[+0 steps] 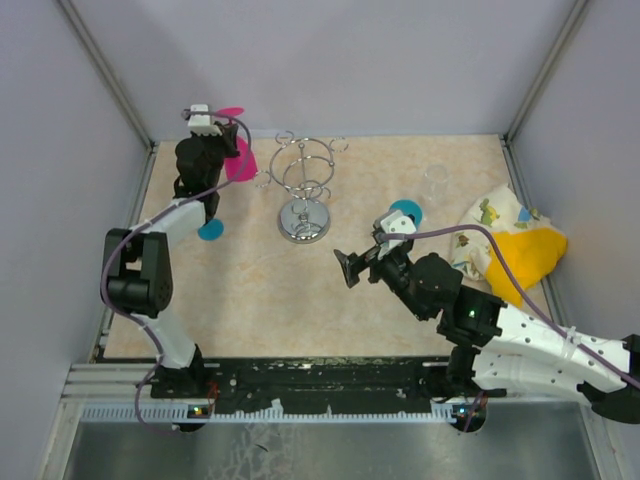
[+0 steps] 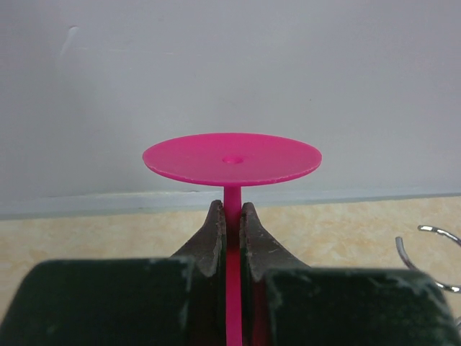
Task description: Take the wine glass off the wine glass rack
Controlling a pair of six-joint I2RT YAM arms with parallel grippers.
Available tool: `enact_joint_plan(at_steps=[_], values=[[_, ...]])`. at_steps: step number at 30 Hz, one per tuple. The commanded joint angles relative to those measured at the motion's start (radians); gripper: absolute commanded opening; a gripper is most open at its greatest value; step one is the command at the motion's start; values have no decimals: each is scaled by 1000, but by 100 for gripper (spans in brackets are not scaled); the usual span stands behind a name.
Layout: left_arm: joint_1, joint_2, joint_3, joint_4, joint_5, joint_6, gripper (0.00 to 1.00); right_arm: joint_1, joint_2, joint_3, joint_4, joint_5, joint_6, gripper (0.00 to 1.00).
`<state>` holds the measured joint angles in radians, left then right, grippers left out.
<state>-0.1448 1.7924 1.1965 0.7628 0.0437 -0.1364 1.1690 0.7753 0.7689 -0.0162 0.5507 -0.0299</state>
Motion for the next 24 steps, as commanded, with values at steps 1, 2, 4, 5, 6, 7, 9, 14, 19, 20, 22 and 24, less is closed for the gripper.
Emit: enact_joint_plan(at_steps=[1,2,4,5,6,7,9,14,19,20,22,24], values=[[-9,-118,-75,96,-64,28,0,7,2,18,45,16,2,99],[-11,-155,-104,100,-74,27,0,7,6,16,53,13,3,99],[-18,-213,-175,135,-88,22,0,8,15,11,65,5,5,99],[-22,-236,-212,160,-89,21,0,8,21,11,70,1,6,99],[-26,-262,-242,176,-89,24,0,8,25,10,75,-4,7,99],[-29,-287,-268,180,-94,23,0,8,29,11,76,-9,9,99],[-33,-335,-323,195,-91,10,0,6,33,12,72,-17,14,99],[-58,-434,-438,196,-95,-19,0,8,23,1,80,-18,25,99],[-95,-497,-519,204,-105,-17,0,8,11,-5,74,-17,31,99],[-101,-502,-526,201,-103,-10,0,8,8,-5,73,-15,31,99],[-116,-504,-531,190,-101,5,0,7,2,-8,72,-15,31,99],[-124,-510,-536,178,-104,9,0,8,-5,-9,72,-14,31,99]])
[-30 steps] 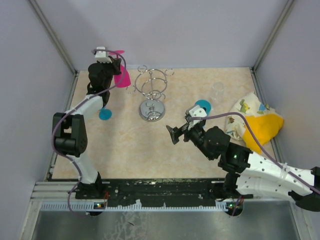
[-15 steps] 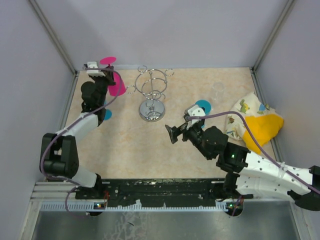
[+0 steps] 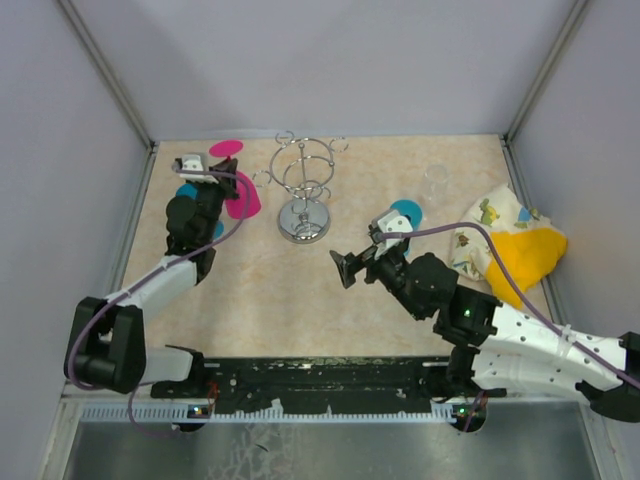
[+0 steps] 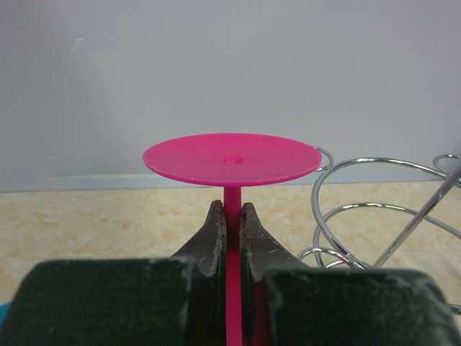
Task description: Take the wine glass off the wine glass rack
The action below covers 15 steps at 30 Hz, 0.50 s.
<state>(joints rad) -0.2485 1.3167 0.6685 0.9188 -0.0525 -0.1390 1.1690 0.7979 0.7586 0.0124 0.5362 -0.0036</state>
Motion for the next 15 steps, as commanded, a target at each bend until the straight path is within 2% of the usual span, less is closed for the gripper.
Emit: enact_joint_plan(at_steps=[1,15], values=[[-23,-40,-13,18,-5,12,0,8,-32,0,40,1,6,99],[-91,-129,-101,-97,-62,8,0,8,-82,-33,48,12,8,99]])
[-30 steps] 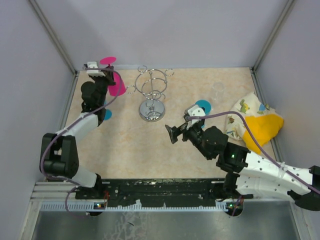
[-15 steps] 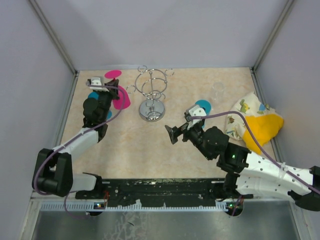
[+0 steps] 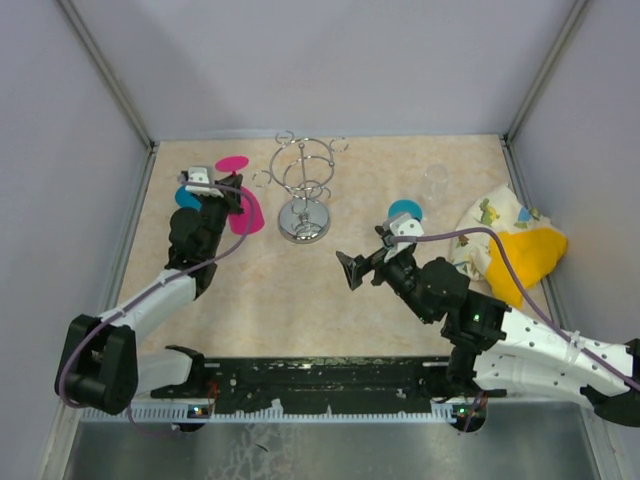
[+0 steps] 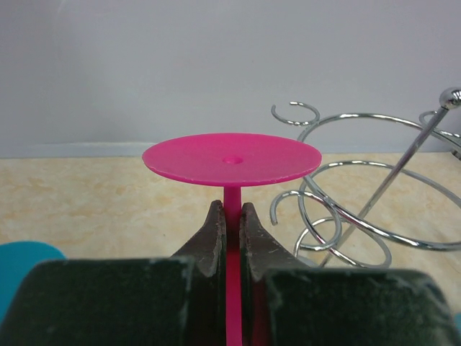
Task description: Take the wine glass off the wine glass rack
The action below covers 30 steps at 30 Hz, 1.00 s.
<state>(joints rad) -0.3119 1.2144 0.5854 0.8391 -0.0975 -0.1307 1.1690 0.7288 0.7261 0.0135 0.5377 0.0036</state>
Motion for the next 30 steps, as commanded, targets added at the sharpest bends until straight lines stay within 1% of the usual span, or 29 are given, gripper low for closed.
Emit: enact_joint_plan(at_steps=[1,8,18,24,28,30], values=[[-39,-26,-24,-11,-21,2,0,8,-13,-2,50,11,1,99],[-70,15,-33,22,-28,8,0,8,-17,-4,44,7,1,99],[-78,61,-31,55,-26,4,0,7,-43,-14,39,20,1,99],[-85,52,-37,68,-24,5,0,7,-41,-18,45,20,1,99],[-88,0,-57,57,-84,7,0,7,-38,-15,41,15,0,99],[-90,-39,-54,15,-107,9,0,7,-31,-10,37,7,-3,99]])
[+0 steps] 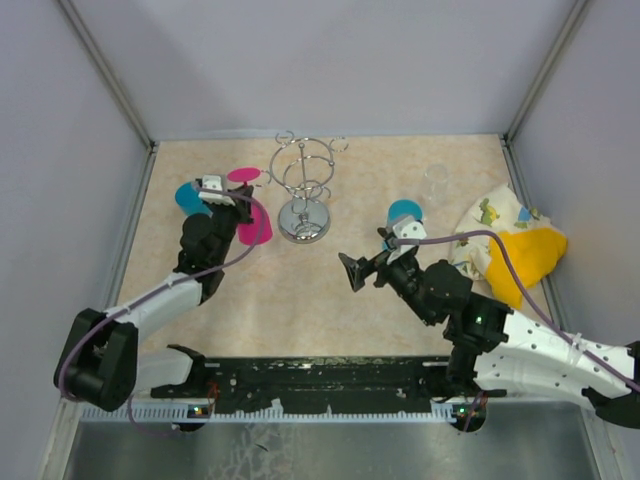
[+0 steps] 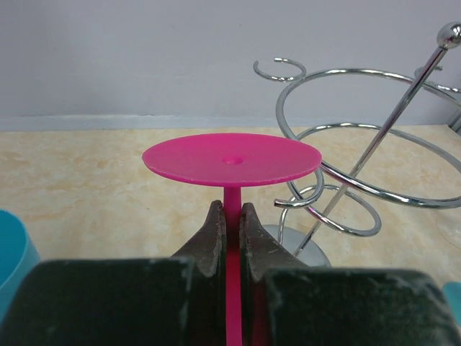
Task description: Take the wine glass off the wine glass rack
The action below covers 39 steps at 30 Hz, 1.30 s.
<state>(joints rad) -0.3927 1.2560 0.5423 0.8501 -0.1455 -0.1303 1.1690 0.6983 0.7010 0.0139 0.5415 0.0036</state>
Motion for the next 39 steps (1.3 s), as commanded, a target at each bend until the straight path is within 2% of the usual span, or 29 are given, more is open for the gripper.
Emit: enact_joint_plan(at_steps=[1,4,8,12,16,20,24,29,34,39], values=[[-9,-99,-10,-35,-71,10,0,8,5,19,33,-4,-4,99],[-11,-167,7,-181,-143,-14,0,7,34,40,20,-37,-6,99],[-10,-264,81,-511,-246,-210,0,7,111,84,-15,-129,-25,99],[-10,-286,220,-810,-200,-317,0,21,194,103,-9,-175,-68,99],[-10,-307,329,-1062,-146,-471,0,107,226,40,162,-101,-209,99],[-10,-344,408,-1234,-57,-559,0,200,280,-73,446,-36,-453,99],[-9,-391,430,-1329,41,-634,0,226,356,-123,646,-45,-548,99],[-8,-435,472,-1401,129,-693,0,245,351,-154,711,-57,-588,99],[-9,-444,568,-1444,239,-726,0,271,299,-274,852,-57,-772,99],[-9,-427,630,-1485,400,-829,0,285,322,-384,1054,-95,-944,99]])
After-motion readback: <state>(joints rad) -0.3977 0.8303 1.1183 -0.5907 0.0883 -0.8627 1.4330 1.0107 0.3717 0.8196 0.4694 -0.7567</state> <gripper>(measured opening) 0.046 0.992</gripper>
